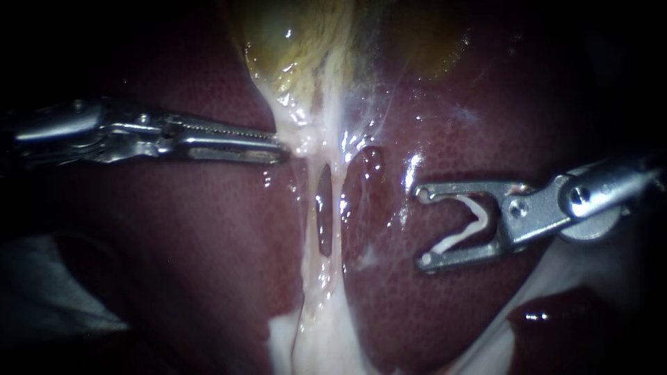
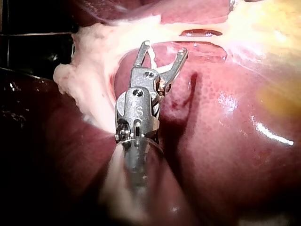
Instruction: Grabbing gallbladder
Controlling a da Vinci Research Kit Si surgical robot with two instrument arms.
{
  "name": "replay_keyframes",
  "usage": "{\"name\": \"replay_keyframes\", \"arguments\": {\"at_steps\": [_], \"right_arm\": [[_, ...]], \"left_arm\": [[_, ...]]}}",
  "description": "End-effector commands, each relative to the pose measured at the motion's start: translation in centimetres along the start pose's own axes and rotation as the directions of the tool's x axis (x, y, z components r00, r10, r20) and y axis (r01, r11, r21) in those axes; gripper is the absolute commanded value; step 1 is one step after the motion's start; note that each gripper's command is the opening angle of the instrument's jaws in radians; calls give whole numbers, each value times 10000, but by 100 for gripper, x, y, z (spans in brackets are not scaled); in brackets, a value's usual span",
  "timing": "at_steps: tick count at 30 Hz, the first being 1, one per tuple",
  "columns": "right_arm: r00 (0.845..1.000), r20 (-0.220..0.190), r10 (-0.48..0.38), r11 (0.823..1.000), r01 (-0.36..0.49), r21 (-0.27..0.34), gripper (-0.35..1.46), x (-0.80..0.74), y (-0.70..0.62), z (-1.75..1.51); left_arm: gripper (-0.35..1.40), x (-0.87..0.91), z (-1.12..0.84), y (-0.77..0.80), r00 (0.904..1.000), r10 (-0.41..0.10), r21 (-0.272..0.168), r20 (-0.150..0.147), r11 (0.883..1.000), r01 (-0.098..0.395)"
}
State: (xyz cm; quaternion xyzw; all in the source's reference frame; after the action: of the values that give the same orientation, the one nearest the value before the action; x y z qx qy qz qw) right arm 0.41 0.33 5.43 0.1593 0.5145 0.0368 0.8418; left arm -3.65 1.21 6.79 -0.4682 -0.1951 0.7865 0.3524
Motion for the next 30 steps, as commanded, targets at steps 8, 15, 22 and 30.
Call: {"name": "replay_keyframes", "arguments": {"at_steps": [8, 15, 22, 30], "right_arm": [[10000, 1, 0, 10000, 0, -2, 49, 0, 0, 0], [10000, 1, 1, 10000, -1, -2, 49, 0, 0, 0], [10000, 1, 1, 10000, -1, -2, 49, 0, 0, 0], [10000, 1, 1, 10000, -1, -2, 49, 0, 0, 0]], "left_arm": [[-35, 9, -12, 13, 9995, -279, -433, 141, 9987, 285], [-35, 17, -17, 21, 9992, -308, -457, 239, 9984, 319], [-35, 42, -52, 8, 9985, -490, -387, 245, 9980, 499], [-35, 58, -84, -3, 9994, -338, -132, 92, 9993, 339]]}}
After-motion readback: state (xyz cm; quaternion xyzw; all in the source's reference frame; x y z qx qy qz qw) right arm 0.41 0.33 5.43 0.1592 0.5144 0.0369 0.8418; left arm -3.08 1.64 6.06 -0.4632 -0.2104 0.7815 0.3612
